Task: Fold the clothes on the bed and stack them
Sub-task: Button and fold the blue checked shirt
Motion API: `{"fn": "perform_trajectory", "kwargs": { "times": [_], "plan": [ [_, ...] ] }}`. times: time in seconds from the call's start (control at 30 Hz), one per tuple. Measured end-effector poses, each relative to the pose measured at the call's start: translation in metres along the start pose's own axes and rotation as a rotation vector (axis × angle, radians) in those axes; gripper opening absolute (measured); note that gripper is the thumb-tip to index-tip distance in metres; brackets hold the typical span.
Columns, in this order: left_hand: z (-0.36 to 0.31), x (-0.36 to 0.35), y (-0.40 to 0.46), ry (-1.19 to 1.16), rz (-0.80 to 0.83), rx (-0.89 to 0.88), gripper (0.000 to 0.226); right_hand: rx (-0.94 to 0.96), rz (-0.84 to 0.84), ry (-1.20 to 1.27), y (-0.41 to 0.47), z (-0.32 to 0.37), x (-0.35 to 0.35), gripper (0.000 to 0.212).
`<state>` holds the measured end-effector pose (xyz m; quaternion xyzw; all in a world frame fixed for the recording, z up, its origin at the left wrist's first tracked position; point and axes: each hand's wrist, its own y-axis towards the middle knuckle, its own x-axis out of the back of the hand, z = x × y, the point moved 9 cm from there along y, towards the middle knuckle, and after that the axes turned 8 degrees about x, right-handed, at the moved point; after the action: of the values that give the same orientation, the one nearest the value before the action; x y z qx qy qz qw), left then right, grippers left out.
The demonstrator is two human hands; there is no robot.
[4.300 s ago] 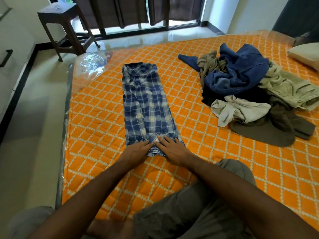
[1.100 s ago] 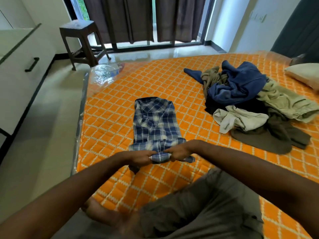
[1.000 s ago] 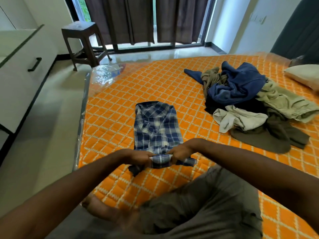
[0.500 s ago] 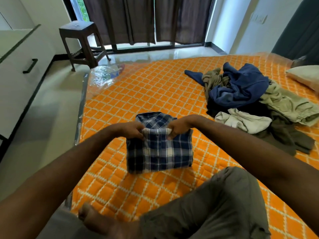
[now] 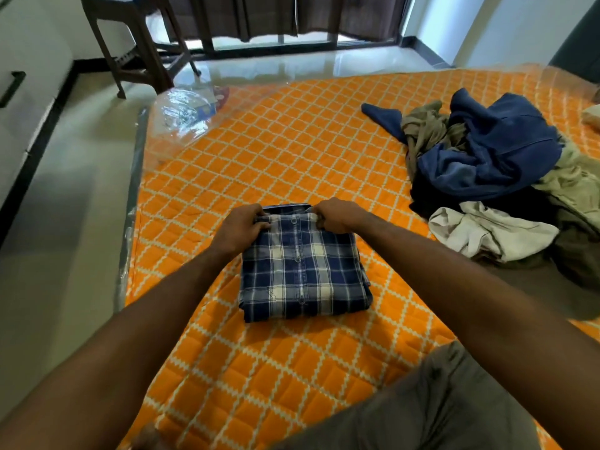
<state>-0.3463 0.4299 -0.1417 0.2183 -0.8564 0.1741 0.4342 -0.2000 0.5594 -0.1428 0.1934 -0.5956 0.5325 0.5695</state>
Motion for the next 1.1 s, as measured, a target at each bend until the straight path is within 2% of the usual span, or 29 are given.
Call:
{"fn": "perform_trajectory", "kwargs": {
  "times": [0.07, 0.13, 0.23, 0.3, 0.33, 0.43, 0.53, 0.57, 0.67, 0.73, 0.83, 0.93, 1.03, 1.1],
  "plan": [
    [0.005, -0.002, 0.005, 0.006, -0.025, 0.009, 0.016, -0.026, -0.094, -0.028, 0.005, -0.007, 0.001, 0.036],
    [0.013, -0.004, 0.007, 0.032, -0.043, 0.045, 0.027, -0.051, -0.196, -0.039, 0.008, -0.013, 0.003, 0.033],
    [0.036, -0.009, -0.004, 0.081, -0.095, 0.238, 0.065, -0.055, -0.437, -0.059, -0.01, -0.004, 0.007, 0.035],
    [0.052, -0.022, -0.022, -0.091, -0.069, 0.367, 0.082, -0.01, -0.551, -0.029, -0.036, 0.019, -0.009, 0.042],
    [0.057, -0.031, -0.031, -0.195, -0.028, 0.398, 0.085, 0.014, -0.539, -0.005, -0.048, 0.034, -0.027, 0.049],
    [0.071, -0.061, -0.047, -0.456, 0.113, 0.476, 0.084, 0.022, -0.355, 0.051, -0.061, 0.062, -0.095, 0.076],
    [0.089, -0.085, -0.045, -0.639, 0.222, 0.533, 0.097, -0.005, -0.328, 0.049, -0.049, 0.06, -0.13, 0.081],
    [0.086, -0.083, -0.048, -0.674, 0.23, 0.521, 0.094, 0.0, -0.336, 0.055, -0.045, 0.061, -0.132, 0.08],
    [0.054, -0.07, -0.063, -0.708, 0.237, 0.45, 0.059, 0.001, -0.332, 0.092, -0.041, 0.058, -0.136, 0.08],
    [0.043, -0.064, -0.07, -0.747, 0.236, 0.43, 0.049, 0.017, -0.321, 0.158, -0.042, 0.058, -0.133, 0.078],
    [0.021, -0.047, -0.071, -0.787, 0.231, 0.385, 0.045, 0.014, -0.302, 0.374, -0.045, 0.057, -0.122, 0.073],
    [-0.018, -0.007, -0.063, -0.739, 0.212, 0.254, 0.04, 0.047, -0.348, 0.689, -0.048, 0.071, -0.089, 0.066],
    [-0.057, 0.043, -0.048, -0.58, 0.188, 0.156, 0.04, 0.324, -0.426, 1.306, -0.058, 0.111, -0.037, 0.043],
    [-0.082, 0.073, -0.041, -0.356, 0.163, 0.102, 0.028, 0.361, -0.398, 1.667, -0.062, 0.128, -0.025, 0.045]
  ]
}}
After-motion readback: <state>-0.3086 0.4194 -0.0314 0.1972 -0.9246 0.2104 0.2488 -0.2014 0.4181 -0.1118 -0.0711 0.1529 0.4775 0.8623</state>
